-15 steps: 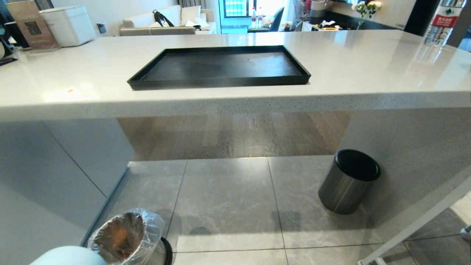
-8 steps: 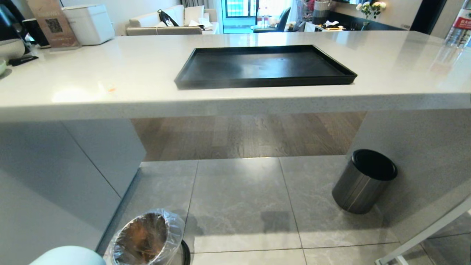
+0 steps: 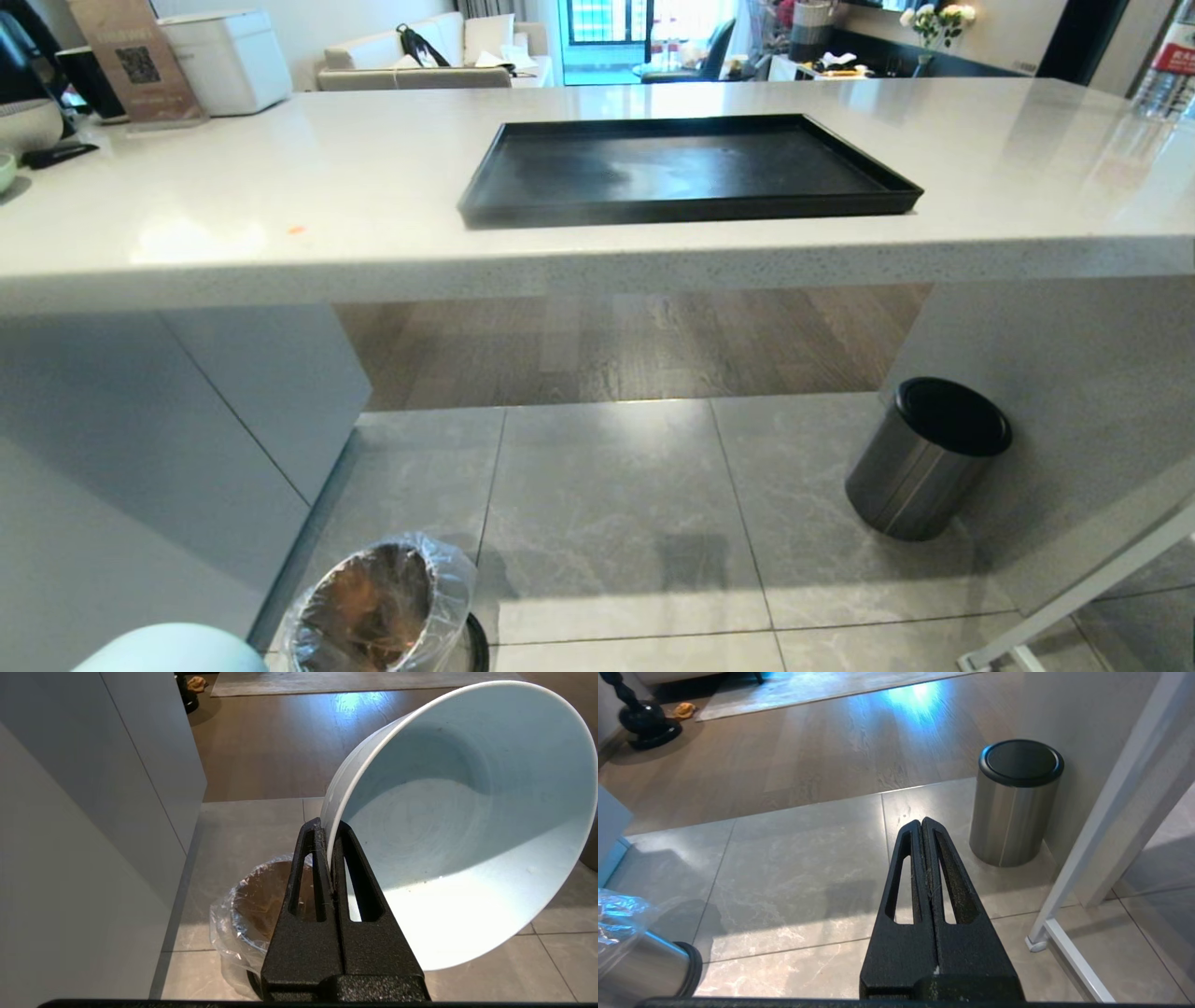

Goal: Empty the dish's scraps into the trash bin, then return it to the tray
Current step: Put the bowl back to the table

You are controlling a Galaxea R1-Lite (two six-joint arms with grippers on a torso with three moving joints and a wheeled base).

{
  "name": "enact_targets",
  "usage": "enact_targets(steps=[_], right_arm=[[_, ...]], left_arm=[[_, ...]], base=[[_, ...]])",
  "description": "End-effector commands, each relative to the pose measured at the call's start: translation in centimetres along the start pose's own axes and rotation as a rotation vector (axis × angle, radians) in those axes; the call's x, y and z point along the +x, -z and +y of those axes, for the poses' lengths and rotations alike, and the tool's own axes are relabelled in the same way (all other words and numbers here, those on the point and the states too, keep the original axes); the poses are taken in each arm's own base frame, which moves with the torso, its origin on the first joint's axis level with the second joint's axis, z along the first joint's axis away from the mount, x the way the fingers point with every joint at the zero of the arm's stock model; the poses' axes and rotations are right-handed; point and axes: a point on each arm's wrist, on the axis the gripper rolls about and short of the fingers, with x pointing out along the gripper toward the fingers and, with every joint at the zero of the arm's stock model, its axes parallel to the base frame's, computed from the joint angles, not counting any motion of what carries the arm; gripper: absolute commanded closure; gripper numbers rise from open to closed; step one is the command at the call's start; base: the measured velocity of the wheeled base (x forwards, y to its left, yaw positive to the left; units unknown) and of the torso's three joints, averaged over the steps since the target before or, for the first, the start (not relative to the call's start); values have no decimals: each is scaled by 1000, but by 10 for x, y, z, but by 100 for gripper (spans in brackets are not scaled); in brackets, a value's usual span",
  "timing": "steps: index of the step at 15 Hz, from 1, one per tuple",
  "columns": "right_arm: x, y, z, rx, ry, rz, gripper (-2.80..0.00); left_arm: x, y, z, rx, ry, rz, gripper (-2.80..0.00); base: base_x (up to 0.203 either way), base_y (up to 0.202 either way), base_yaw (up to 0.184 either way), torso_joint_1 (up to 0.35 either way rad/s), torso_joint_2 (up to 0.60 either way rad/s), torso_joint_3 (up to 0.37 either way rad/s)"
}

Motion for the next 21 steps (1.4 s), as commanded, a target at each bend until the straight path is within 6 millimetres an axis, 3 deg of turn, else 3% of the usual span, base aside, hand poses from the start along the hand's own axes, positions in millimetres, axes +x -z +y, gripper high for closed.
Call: enact_targets(steps=[1,10,17,21], right_arm=[[0,0,0,1,-1,-1,0],[0,0,0,0,-1,0,0],[0,0,0,0,-1,-1,0],[0,0,0,0,-1,-1,0]], left_arm=[[0,0,0,0,-1,1,0],[0,0,0,6,4,1,0],[0,0,0,0,-1,1,0],[0,0,0,0,-1,1,0]], base=[[0,0,0,0,0,0],[7,0,0,0,0,0],[186,0,2,5,2,2],[16,0,0,4,0,-1]])
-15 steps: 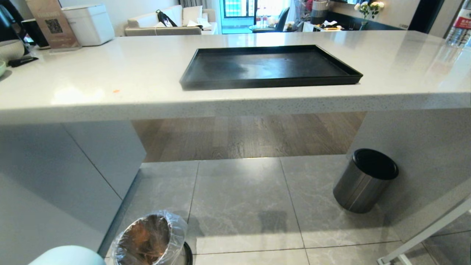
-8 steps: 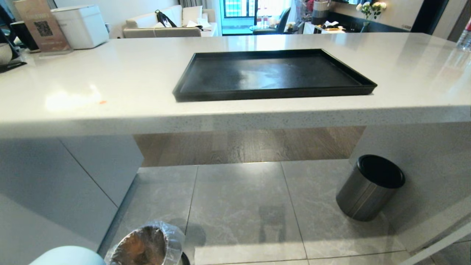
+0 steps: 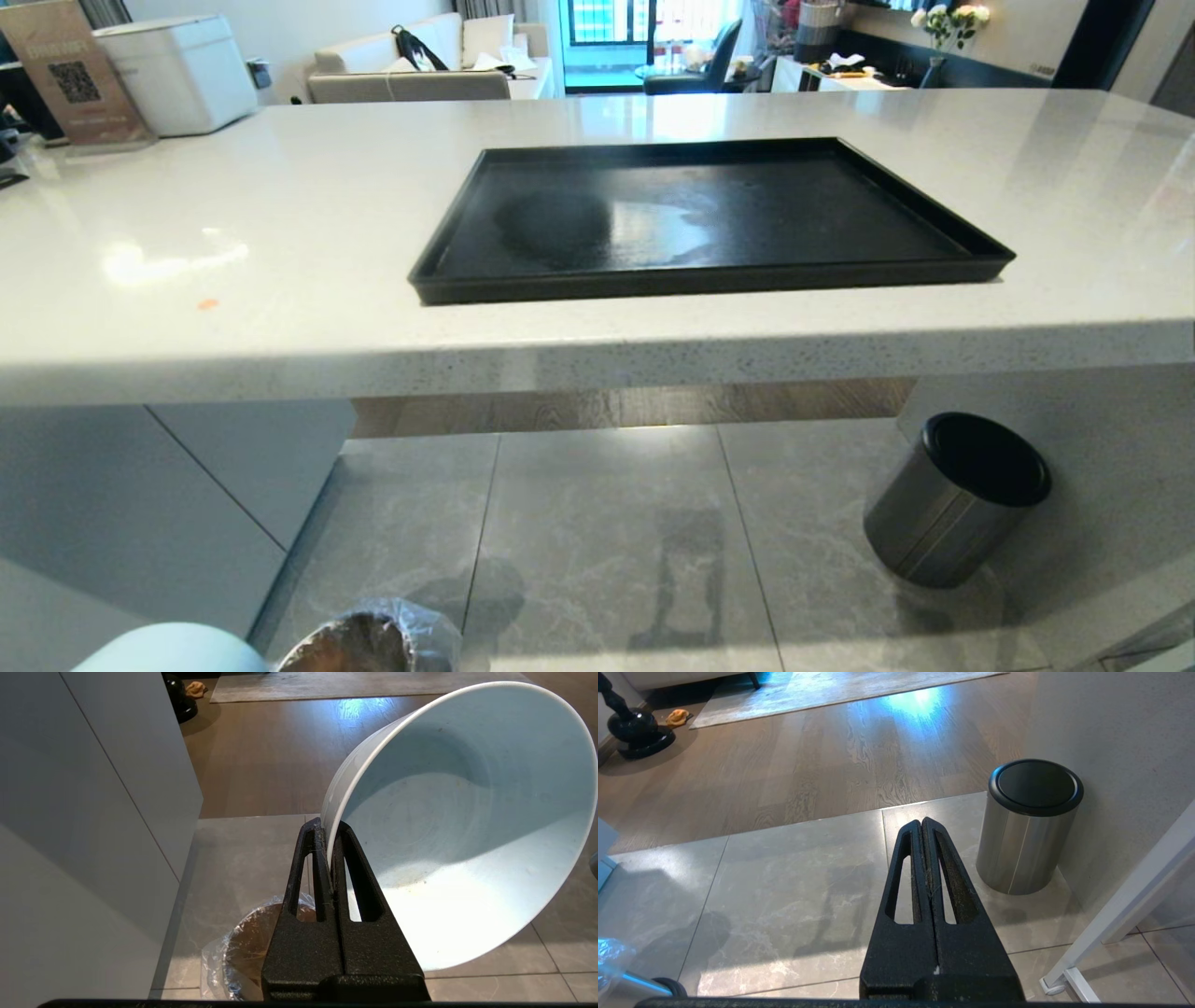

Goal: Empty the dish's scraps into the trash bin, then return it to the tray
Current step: Put the bowl back to the table

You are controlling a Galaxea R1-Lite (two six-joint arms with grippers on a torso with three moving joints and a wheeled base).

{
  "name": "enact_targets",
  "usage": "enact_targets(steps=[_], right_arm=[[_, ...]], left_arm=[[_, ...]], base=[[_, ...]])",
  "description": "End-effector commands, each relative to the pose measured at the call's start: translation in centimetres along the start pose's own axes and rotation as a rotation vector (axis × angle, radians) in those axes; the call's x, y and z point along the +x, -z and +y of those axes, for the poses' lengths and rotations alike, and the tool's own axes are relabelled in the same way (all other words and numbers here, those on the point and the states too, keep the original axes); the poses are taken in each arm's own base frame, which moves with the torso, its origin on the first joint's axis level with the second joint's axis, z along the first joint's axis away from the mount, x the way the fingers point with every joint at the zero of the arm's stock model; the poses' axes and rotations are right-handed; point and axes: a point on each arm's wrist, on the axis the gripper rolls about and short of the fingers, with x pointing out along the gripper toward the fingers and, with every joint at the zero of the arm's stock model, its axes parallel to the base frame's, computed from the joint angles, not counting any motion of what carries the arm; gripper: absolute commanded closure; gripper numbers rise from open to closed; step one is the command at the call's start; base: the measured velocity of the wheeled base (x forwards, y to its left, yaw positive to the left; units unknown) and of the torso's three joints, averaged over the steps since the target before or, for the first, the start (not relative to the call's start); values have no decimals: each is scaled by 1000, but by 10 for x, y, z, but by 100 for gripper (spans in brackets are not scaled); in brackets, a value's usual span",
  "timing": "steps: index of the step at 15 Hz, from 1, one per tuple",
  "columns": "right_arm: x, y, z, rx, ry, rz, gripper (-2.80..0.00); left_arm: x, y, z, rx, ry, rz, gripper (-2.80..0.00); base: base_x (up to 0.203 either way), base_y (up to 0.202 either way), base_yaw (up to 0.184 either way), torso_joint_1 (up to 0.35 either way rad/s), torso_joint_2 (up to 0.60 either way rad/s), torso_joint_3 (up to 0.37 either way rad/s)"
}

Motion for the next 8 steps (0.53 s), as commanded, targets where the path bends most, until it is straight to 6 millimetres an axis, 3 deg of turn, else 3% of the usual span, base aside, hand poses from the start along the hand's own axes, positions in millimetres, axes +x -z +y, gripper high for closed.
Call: enact_targets(steps=[1,8], right_arm=[[0,0,0,0,0,-2,0],[0,0,0,2,0,-1,0]], left_arm=[[0,0,0,0,0,0,0],[0,0,0,0,0,0,0]], base=[[0,0,0,0,0,0],[0,0,0,0,0,0]])
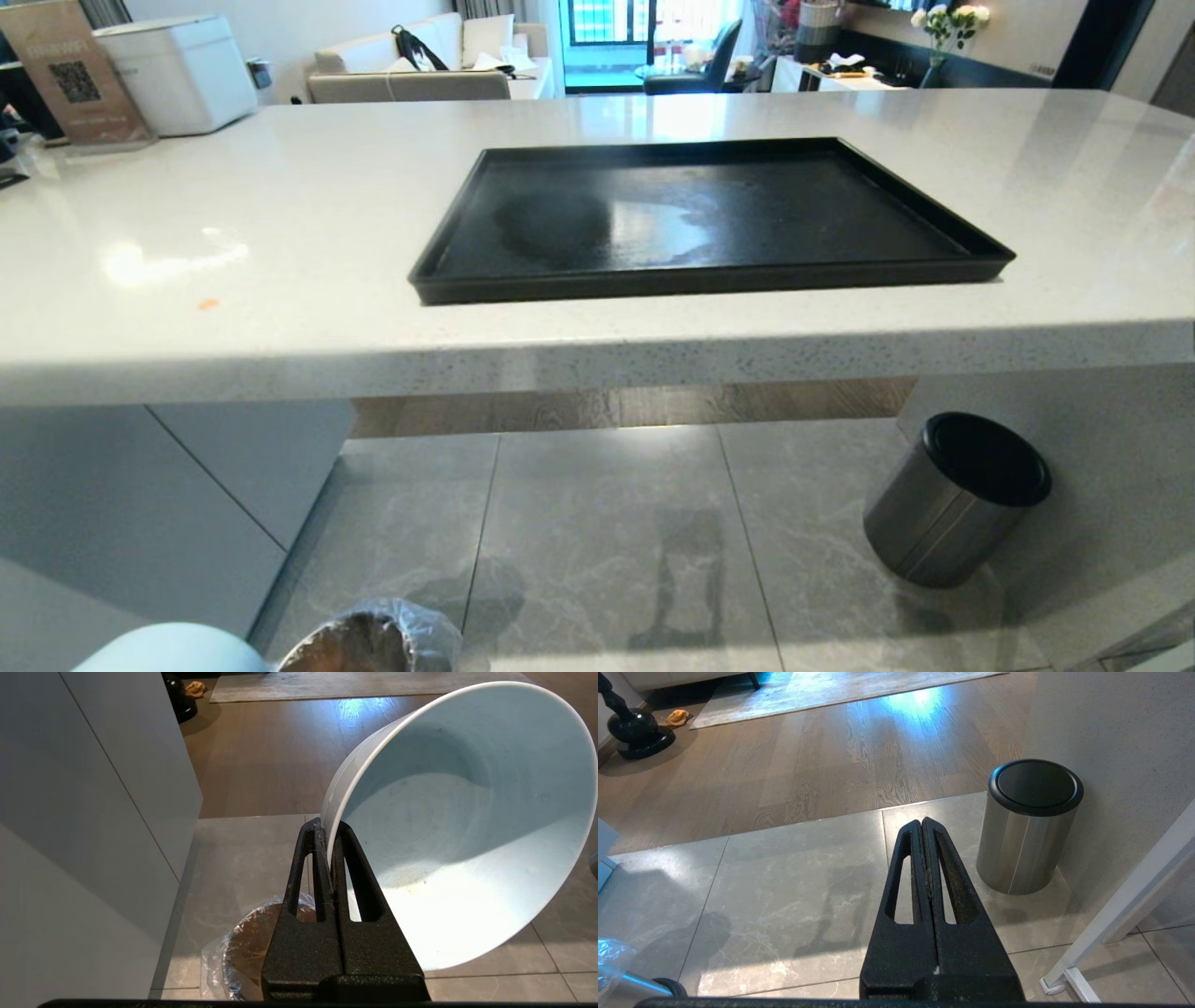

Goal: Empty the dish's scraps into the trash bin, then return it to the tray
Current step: Put the bowl back to the table

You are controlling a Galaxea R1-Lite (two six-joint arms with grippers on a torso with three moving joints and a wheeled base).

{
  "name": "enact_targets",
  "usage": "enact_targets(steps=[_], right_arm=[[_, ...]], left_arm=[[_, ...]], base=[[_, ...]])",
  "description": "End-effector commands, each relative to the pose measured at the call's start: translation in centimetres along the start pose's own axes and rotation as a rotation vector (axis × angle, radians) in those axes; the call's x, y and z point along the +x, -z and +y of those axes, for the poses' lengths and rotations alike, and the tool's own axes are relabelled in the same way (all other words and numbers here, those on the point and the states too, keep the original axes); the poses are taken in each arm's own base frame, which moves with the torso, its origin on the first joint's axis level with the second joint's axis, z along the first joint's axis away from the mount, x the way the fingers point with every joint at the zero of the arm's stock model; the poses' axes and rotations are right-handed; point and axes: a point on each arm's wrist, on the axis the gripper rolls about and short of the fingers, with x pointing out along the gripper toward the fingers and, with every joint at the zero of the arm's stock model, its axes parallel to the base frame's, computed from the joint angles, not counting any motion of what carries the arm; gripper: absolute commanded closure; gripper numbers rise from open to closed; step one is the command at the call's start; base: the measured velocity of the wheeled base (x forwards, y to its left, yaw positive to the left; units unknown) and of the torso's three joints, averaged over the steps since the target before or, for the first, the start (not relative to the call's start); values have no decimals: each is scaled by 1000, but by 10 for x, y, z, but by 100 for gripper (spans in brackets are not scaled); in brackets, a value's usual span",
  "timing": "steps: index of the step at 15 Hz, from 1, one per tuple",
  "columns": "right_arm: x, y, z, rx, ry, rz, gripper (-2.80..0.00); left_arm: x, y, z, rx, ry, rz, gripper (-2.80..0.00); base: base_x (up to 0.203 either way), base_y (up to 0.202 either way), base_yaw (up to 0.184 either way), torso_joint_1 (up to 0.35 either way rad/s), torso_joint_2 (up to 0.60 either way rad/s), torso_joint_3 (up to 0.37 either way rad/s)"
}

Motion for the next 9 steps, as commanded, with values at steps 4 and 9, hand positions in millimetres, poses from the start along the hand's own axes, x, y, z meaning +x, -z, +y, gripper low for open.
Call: enact_targets(steps=[4,9], right_arm=[[0,0,0,2,0,0,0],[0,0,0,-3,0,0,0]], left_arm=[[0,0,0,0,0,0,0],[0,0,0,0,0,0,0]], base=[[0,0,0,0,0,0],[0,0,0,-19,-196,-212]])
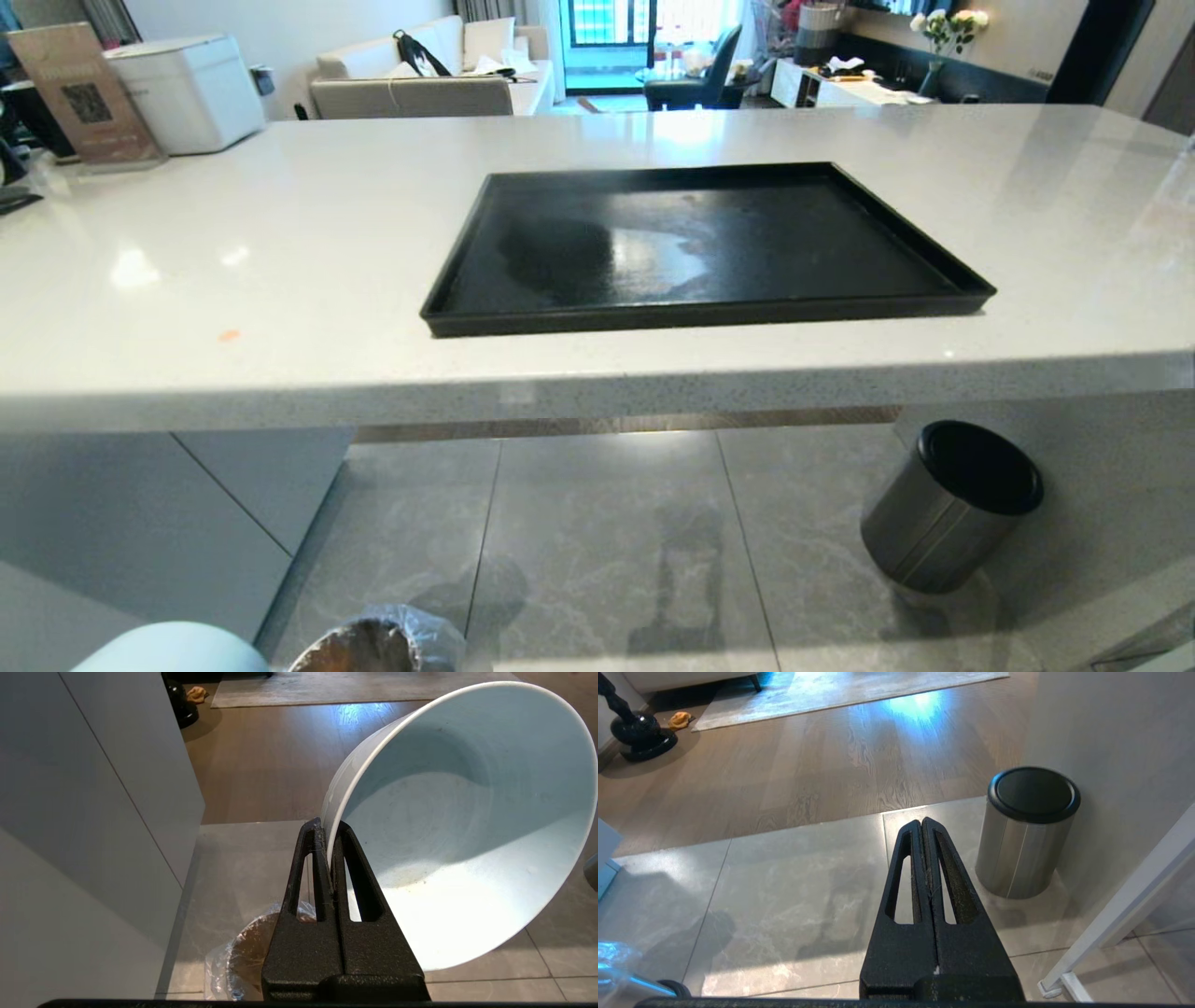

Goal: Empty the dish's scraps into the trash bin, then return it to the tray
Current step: Put the bowl back to the table

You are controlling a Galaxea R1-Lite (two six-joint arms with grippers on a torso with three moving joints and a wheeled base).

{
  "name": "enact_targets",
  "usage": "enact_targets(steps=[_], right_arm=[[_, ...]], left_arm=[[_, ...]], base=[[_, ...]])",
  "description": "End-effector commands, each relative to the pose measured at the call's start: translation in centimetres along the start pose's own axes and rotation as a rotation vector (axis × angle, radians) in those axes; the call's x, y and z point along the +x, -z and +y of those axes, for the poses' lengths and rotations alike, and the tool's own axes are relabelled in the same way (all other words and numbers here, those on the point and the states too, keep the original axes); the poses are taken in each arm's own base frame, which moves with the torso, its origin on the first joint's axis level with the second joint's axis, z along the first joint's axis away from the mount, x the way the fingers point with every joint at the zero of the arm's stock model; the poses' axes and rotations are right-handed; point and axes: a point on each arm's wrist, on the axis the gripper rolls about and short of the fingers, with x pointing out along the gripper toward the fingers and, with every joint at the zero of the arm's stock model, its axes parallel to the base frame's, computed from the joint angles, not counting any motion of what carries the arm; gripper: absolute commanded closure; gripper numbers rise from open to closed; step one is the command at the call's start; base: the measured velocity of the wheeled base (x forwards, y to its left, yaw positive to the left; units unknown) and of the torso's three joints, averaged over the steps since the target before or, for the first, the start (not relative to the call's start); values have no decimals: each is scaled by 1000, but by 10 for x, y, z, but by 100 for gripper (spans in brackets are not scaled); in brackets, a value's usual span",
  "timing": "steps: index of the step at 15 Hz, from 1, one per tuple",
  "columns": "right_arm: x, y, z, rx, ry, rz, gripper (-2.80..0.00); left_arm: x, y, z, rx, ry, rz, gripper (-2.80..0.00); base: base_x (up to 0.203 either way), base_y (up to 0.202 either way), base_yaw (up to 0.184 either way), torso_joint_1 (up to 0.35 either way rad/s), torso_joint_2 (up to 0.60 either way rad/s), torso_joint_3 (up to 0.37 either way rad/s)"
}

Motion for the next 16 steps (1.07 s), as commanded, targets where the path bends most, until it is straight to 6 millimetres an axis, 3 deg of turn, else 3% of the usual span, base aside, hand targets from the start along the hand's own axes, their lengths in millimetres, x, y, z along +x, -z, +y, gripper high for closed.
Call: enact_targets(steps=[1,7,16], right_arm=[[0,0,0,0,0,0,0],[0,0,0,0,0,0,0],[0,0,0,-1,0,0,0]], left_arm=[[0,0,0,0,0,1,0],[0,0,0,0,0,1,0],[0,0,0,0,0,1,0]], base=[[0,0,0,-17,-394,-401],[0,0,0,23,-431,-402],[0,0,0,120,-481,-374]])
